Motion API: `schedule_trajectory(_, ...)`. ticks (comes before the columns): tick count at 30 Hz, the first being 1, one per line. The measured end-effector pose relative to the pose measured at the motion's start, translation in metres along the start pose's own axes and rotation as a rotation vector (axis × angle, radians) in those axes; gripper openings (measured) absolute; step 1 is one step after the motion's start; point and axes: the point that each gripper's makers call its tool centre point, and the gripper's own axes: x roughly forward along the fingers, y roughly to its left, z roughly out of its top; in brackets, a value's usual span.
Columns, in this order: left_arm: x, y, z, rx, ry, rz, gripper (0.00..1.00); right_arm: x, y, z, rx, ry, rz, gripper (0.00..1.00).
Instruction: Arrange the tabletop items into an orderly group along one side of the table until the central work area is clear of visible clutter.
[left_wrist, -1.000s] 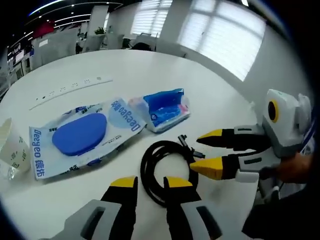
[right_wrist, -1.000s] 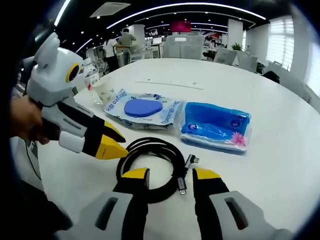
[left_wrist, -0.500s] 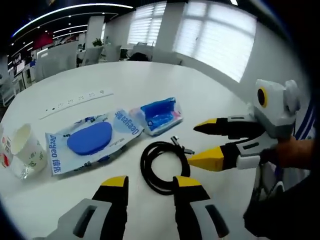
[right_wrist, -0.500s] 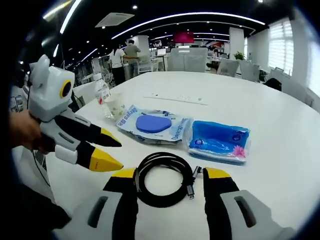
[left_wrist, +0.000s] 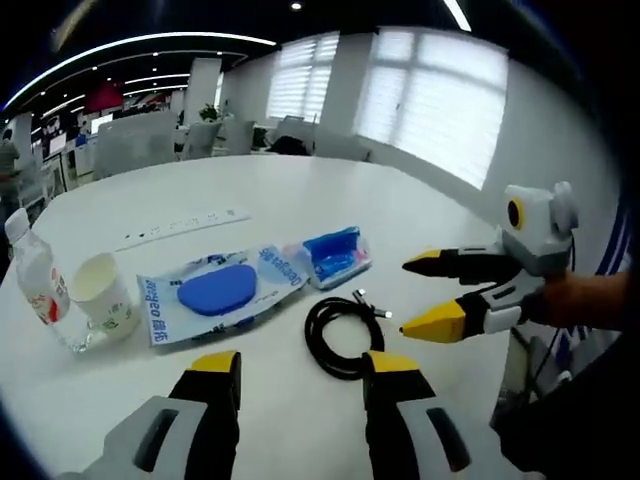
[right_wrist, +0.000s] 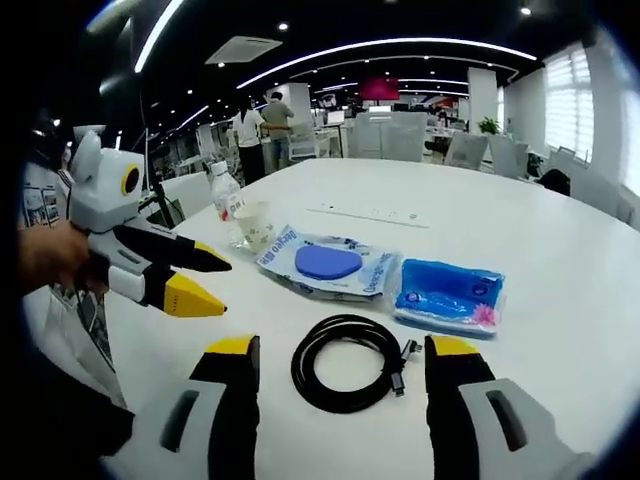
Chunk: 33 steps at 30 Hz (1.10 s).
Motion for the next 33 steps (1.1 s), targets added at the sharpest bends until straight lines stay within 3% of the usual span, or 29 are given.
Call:
schedule_trajectory(17, -0.069, 0.042, -0.004, 0.024, -0.083, 0.025, 0.73, -0.024, 0.007, 0.014, 0.005, -0.049, 0.035, 0.93)
schedule_trajectory(21, -0.085, 0.041, 0.000, 0.032, -0.094, 0.016, 0.81, -0.031, 0.008, 0.017, -0.001, -0.060, 0.034, 0.99)
schedule_trajectory(27, -0.101, 0.050, -0.006, 0.024, -0.102, 0.006, 0.94, -0.045, 0.009, 0.021, 0.006, -0.064, 0.034, 1.00)
schedule_trajectory(33, -0.119, 0.055, -0.009, 0.006, -0.118, 0.015, 1.00, -0.053, 0.007, 0.020, 0.019, -0.064, 0.019, 1.00)
